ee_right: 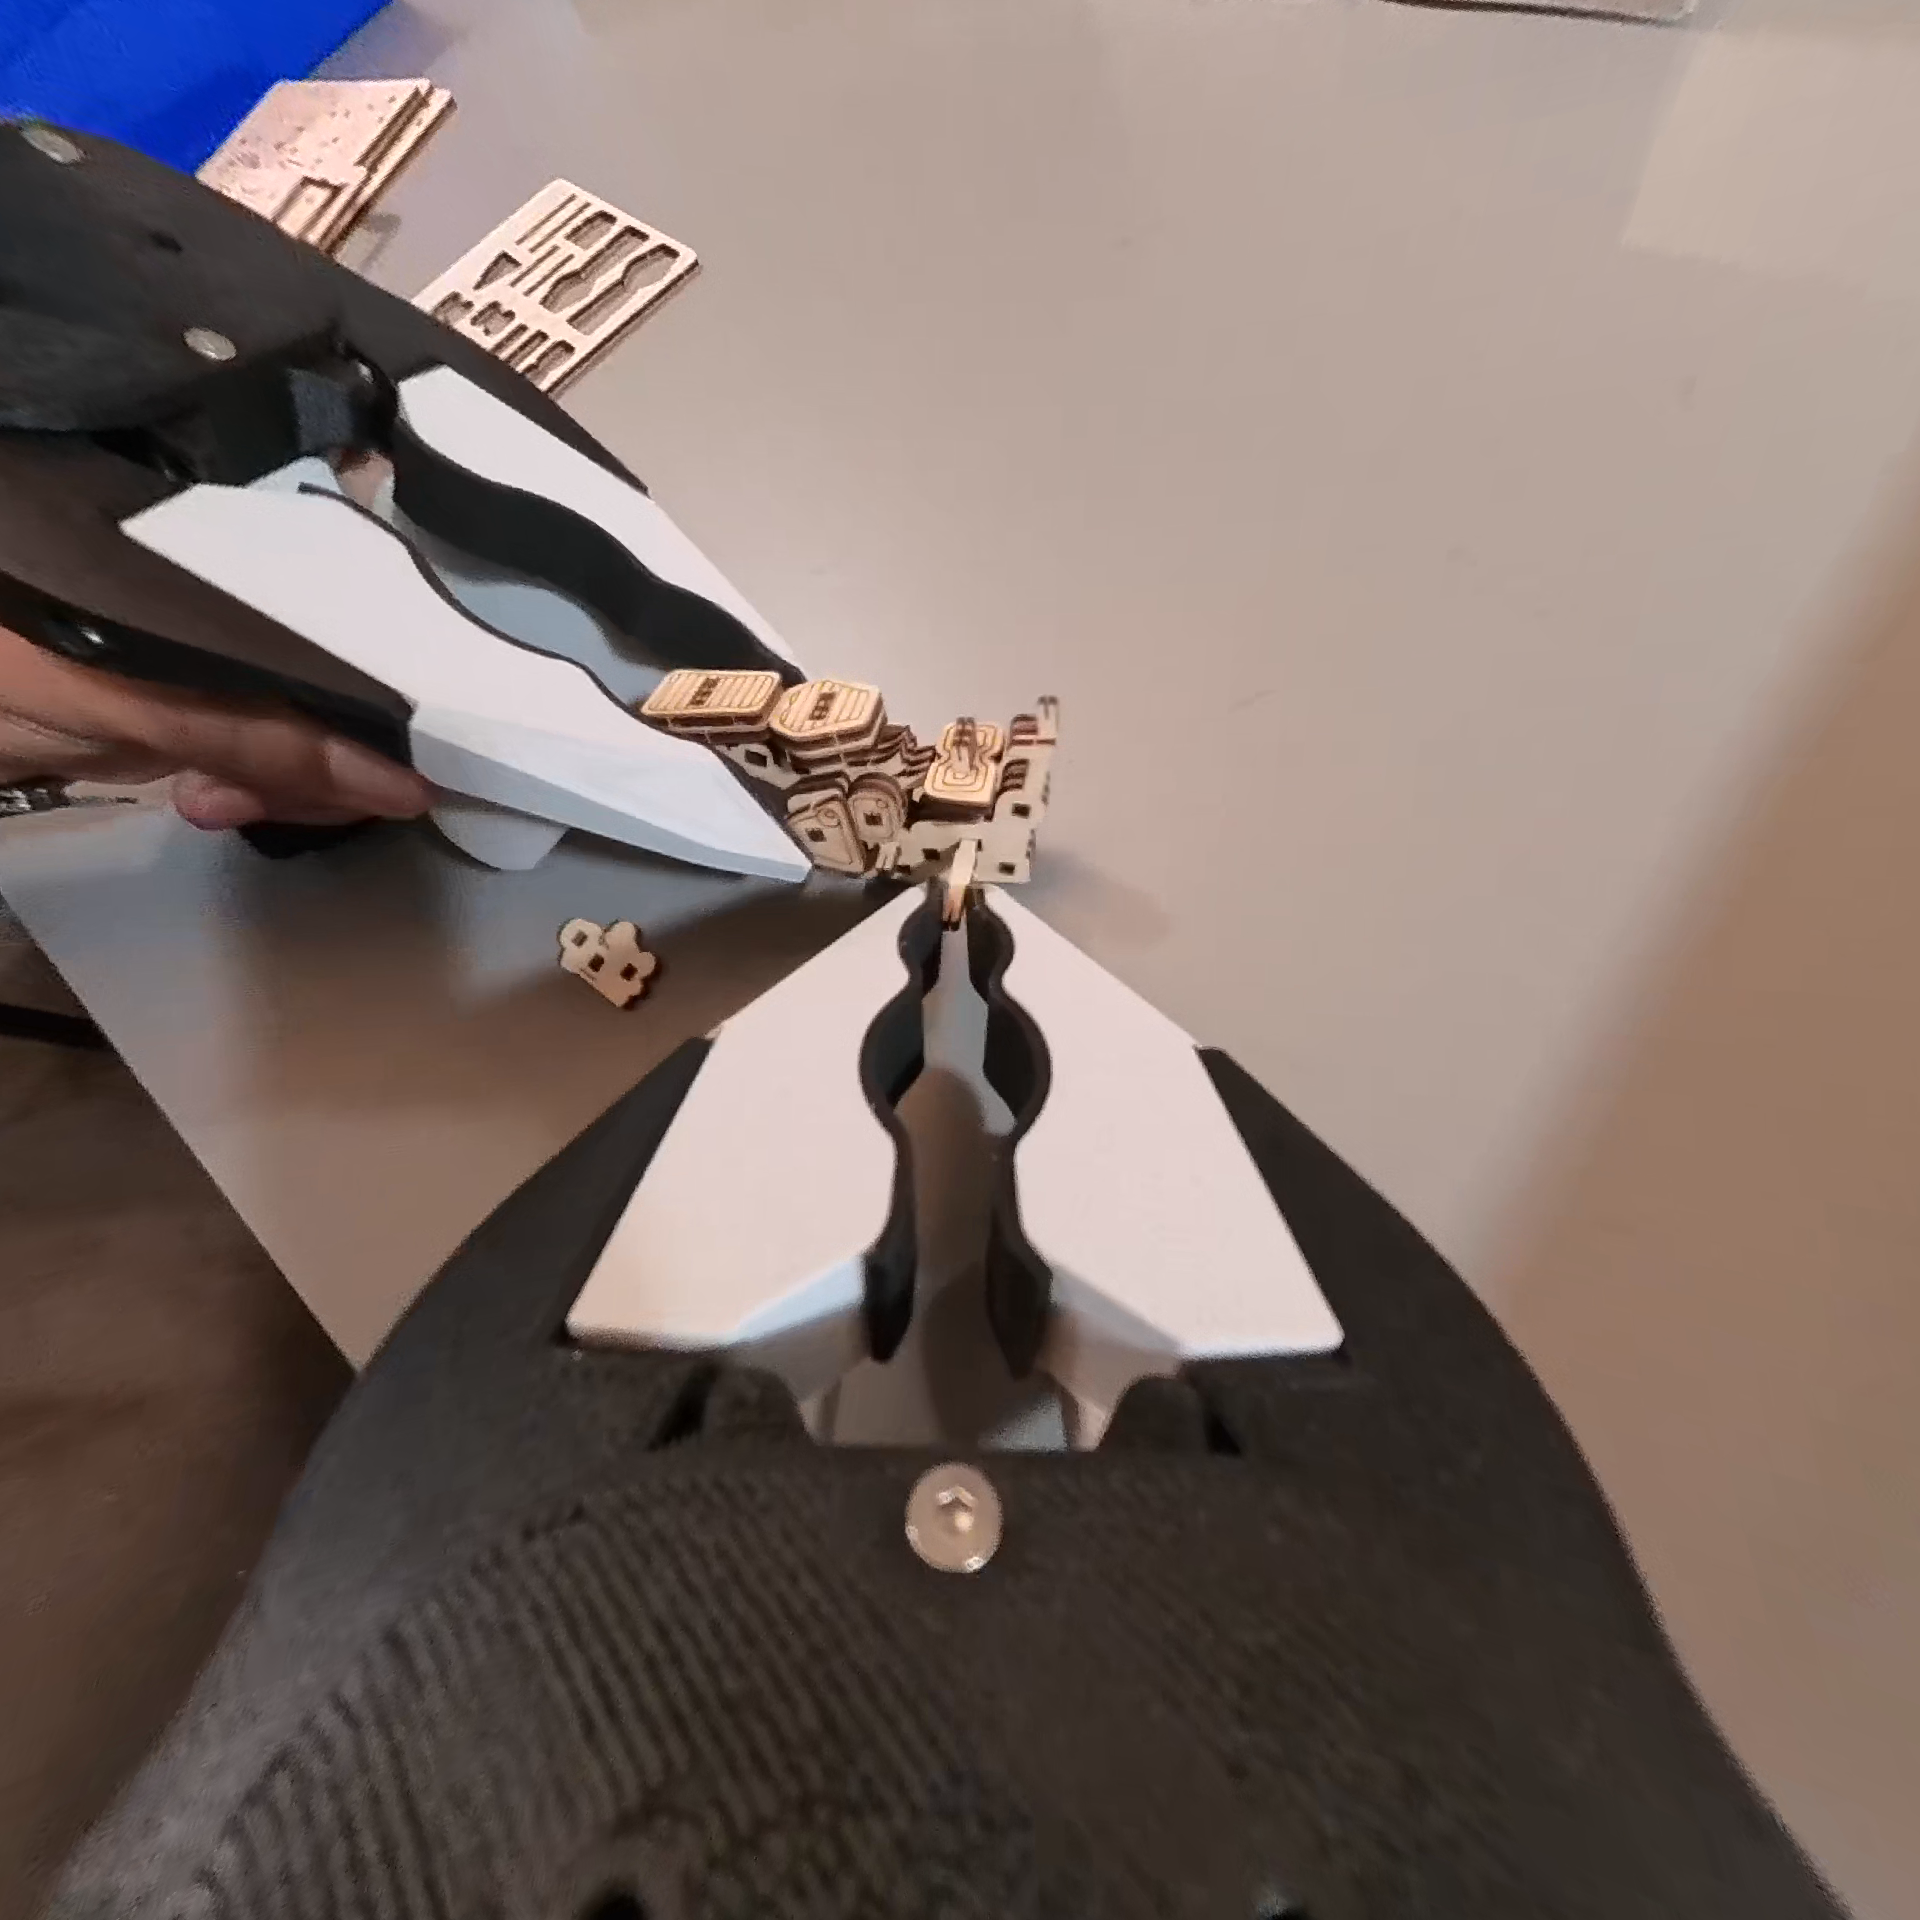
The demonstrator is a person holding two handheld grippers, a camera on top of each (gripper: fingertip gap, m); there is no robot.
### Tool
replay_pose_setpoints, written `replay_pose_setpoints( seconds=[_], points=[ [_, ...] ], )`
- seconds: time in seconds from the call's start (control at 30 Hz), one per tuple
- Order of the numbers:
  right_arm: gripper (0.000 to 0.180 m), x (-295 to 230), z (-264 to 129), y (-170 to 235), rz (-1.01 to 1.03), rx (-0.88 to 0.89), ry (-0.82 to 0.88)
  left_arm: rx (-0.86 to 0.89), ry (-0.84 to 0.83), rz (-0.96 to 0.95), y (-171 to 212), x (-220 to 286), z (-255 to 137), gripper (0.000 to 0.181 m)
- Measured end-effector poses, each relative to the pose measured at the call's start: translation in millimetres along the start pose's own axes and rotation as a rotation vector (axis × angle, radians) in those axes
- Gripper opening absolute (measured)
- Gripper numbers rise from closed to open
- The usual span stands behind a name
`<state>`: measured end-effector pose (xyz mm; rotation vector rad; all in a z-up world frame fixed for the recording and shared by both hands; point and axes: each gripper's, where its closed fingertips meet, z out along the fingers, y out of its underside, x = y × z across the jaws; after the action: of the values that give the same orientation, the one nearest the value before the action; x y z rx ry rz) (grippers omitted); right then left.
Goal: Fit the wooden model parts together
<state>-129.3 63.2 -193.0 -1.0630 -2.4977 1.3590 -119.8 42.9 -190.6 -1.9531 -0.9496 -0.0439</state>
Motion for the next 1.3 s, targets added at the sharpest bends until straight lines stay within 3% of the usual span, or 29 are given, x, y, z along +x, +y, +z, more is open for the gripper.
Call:
replay_pose_setpoints(
  seconds=[0.23, 0.47, 0.73, 0.9, 1.07, 1.3],
  points=[
    [0.002, 1.9, -1.6, -1.2, -0.029, 0.009, 0.018, -0.005, 0.032, -0.016, 0.8, 2.5, 0.1, 0.026],
    [0.002, -7.5, -7.5, -7.5, 0.035, 0.061, -0.082, -0.003, 0.083, -0.045, 1.7, 13.6, 3.2, 0.031],
    [0.002, -18.2, -14.3, -13.7, -0.134, 0.129, -0.03, 0.052, 0.119, -0.07, -5.1, 19.1, 0.4, 0.029],
    [0.002, -21.2, -28.4, -28.9, -0.329, 0.265, 0.067, 0.144, 0.07, 0.068, -21.6, 25.9, -8.2, 0.029],
    [0.002, -30.4, -55.0, -54.5, -0.515, 0.499, 0.168, 0.318, -0.048, 0.328, -49.3, 42.8, -27.5, 0.029],
    [0.008, -43.3, -76.9, -72.0, -0.478, 0.662, 0.07, 0.481, -0.189, 0.592, -67.1, 60.1, -48.8, 0.029]
  ],
)
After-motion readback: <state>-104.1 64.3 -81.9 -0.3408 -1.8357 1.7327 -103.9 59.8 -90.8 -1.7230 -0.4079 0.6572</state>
